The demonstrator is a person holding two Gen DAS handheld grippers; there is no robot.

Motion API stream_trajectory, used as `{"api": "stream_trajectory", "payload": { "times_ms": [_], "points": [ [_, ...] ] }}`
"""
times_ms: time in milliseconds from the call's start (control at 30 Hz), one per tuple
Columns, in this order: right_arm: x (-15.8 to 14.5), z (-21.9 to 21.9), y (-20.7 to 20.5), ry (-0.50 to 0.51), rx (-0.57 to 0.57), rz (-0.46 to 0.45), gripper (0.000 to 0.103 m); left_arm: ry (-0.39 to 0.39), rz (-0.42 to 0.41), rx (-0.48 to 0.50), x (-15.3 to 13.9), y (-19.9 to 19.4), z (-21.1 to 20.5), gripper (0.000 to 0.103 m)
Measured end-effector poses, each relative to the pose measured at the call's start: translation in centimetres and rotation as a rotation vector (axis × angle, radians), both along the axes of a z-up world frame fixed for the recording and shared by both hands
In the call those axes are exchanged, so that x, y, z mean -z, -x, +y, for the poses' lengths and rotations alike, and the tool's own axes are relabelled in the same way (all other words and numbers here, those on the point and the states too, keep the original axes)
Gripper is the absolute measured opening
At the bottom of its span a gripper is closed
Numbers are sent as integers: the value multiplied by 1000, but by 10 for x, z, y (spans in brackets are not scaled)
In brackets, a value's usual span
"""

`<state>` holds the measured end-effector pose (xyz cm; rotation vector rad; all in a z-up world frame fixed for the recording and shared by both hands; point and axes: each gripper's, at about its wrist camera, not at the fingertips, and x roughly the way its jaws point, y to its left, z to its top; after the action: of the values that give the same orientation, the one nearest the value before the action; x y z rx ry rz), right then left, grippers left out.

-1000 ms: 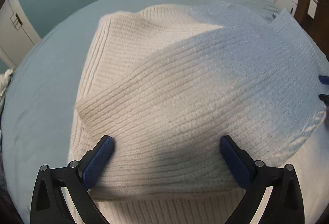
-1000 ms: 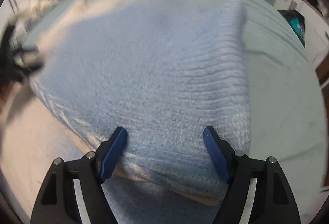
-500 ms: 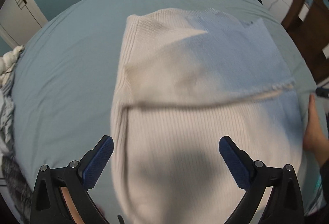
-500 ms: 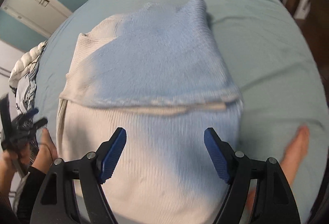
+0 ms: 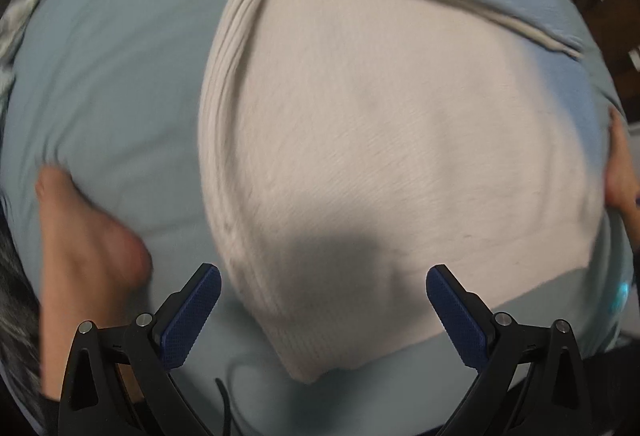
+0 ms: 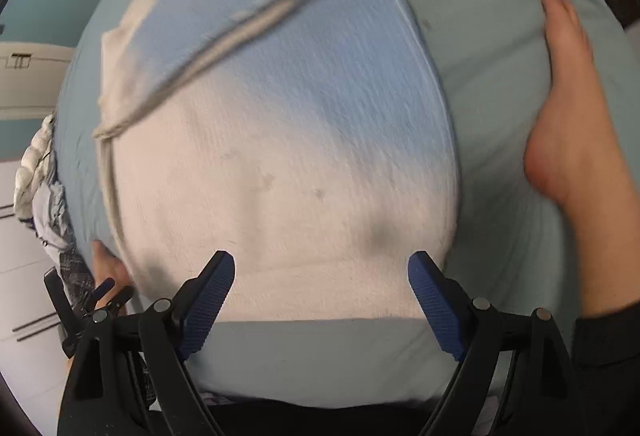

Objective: Fold small clothes

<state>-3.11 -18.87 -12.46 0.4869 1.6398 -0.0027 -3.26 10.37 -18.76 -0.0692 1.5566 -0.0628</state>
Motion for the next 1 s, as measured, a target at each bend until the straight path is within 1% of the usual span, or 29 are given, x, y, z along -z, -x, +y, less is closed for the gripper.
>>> {"api": "stream_trajectory", "payload": {
  "times_ms": [67, 133, 233, 300, 367, 433, 500, 567, 633, 700, 733, 800, 867, 900, 933, 967, 1000],
  "points": [
    [17, -6, 12, 16, -12, 22, 86, 29, 34, -53, 17, 4, 10, 103],
    [38, -13, 21, 25, -32, 60, 86, 51, 54, -73, 27, 5, 15, 103],
    [72, -28, 23, 2, -22, 126, 86, 70, 46, -93, 31, 4, 17, 103],
    [90, -37, 21, -12, -17, 148, 86, 105, 42, -108, 33, 0, 17, 103],
    [108, -44, 20, -4, -32, 176, 86, 111, 47, -131, 37, -2, 18, 103],
    [122, -46, 17, 1, -51, 195, 86, 99, 72, -145, 46, -4, 16, 103],
    [135, -48, 13, 6, -61, 213, 86, 74, 94, -138, 52, 0, 9, 103],
    [141, -47, 14, 11, -71, 231, 86, 55, 129, -110, 56, 0, 6, 103],
    [147, -46, 17, 3, -87, 257, 86, 44, 136, -88, 59, 5, 2, 103],
    [152, -42, 20, -2, -97, 270, 87, -8, 184, -64, 72, 11, 1, 103],
    [156, -40, 20, 17, -116, 267, 87, -16, 201, -68, 77, 15, 2, 103],
    [161, -32, 20, 52, -175, 261, 86, -27, 180, -93, 79, 13, -1, 103],
    [163, -28, 18, 93, -211, 239, 80, -40, 187, -107, 78, 9, -7, 103],
    [163, -26, 16, 110, -224, 229, 70, -36, 182, -105, 75, 6, -10, 103],
    [163, -24, 14, 133, -255, 214, 56, -31, 174, -104, 71, 2, -15, 102],
    [162, -20, 12, 140, -283, 200, 47, -32, 171, -97, 68, 1, -18, 95],
    [160, -18, 10, 134, -311, 182, 23, -34, 166, -88, 65, -1, -23, 87]
  ]
}}
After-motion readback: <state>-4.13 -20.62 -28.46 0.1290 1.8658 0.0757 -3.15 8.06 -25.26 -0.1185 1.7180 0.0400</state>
